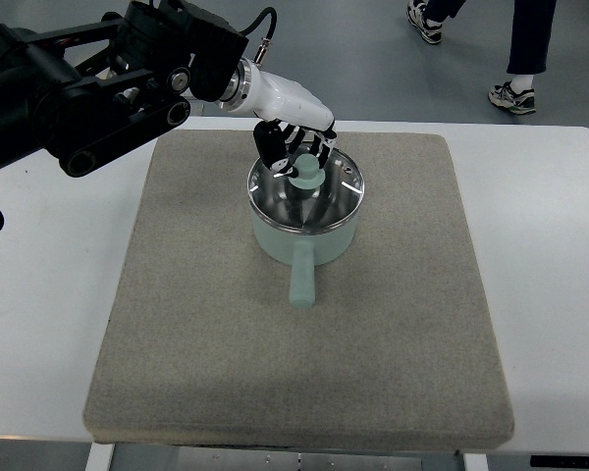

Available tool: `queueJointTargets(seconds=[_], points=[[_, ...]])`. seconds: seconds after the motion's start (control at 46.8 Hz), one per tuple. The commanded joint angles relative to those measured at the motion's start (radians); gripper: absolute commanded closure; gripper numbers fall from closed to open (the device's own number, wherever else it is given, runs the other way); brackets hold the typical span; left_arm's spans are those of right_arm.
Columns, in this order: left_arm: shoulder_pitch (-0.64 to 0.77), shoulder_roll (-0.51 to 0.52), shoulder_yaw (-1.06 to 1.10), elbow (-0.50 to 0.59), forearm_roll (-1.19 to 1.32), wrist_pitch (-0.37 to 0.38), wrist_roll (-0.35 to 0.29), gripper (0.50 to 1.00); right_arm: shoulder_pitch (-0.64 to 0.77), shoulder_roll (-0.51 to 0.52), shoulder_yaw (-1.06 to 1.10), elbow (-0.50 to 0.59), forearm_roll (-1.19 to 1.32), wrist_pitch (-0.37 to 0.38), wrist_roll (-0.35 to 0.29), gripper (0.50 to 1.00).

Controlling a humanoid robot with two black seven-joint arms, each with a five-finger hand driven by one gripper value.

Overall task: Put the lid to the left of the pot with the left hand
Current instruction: 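Close the left hand's fingers around the green lid knob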

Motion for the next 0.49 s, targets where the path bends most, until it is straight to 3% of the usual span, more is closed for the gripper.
queueJointTargets(seconds=[0.0, 0.47], points=[[-0.002, 0.001, -0.002, -0.01, -0.001, 0.0, 0.0, 1.0, -0.001, 0.0, 0.0, 0.0, 0.0, 0.0, 0.0, 0.579], [-0.008, 0.009, -0.012, -0.008, -0.004, 0.0, 0.001, 1.0, 0.0, 0.0, 0.0, 0.0, 0.0, 0.0, 0.0, 0.579]])
